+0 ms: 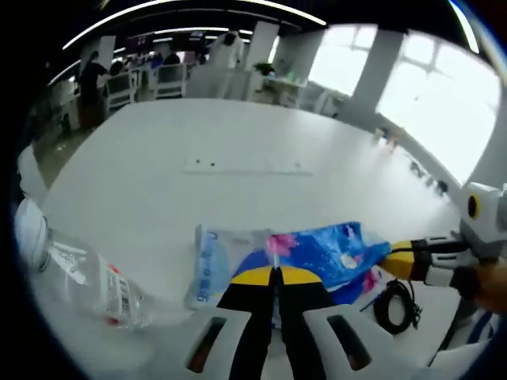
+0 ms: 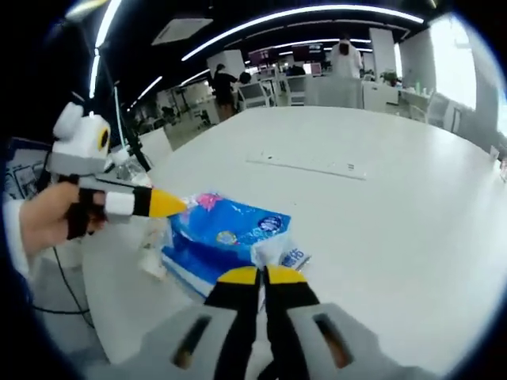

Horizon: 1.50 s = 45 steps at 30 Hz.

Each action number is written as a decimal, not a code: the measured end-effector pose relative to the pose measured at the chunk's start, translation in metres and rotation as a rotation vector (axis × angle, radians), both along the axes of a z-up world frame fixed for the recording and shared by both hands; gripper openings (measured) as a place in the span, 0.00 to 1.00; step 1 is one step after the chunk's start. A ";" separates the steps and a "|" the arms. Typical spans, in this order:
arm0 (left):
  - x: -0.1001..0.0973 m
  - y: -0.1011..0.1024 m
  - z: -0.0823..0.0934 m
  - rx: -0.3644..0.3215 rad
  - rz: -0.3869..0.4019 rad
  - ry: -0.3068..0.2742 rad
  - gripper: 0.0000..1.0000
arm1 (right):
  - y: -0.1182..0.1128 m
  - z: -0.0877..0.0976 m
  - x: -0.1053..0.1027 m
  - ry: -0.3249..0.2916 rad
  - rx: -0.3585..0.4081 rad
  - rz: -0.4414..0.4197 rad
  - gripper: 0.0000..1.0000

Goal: Arrange the tabletop items into an orderly group along one side of the table until the central work area is clear of visible clutter.

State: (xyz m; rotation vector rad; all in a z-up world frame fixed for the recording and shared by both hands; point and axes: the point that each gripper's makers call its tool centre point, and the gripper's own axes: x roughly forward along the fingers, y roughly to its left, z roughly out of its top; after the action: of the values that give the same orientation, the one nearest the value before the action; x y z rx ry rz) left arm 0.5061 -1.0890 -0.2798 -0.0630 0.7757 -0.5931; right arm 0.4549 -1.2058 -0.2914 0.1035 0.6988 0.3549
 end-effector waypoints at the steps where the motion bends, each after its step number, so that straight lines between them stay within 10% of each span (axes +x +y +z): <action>1: -0.002 -0.001 0.002 -0.002 -0.003 -0.002 0.00 | 0.000 0.002 -0.002 0.000 -0.001 -0.001 0.00; 20: -0.037 -0.061 0.047 -0.037 -0.035 -0.079 0.00 | -0.060 0.041 -0.047 -0.046 0.017 -0.006 0.00; 45: -0.034 -0.155 0.046 0.024 -0.133 -0.131 0.00 | -0.149 0.039 -0.048 -0.074 0.023 -0.037 0.00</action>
State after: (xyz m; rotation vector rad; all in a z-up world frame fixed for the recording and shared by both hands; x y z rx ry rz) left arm 0.4725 -1.2438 -0.2338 0.0491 0.6632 -0.7070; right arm 0.4068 -1.3545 -0.2528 0.1245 0.6186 0.3293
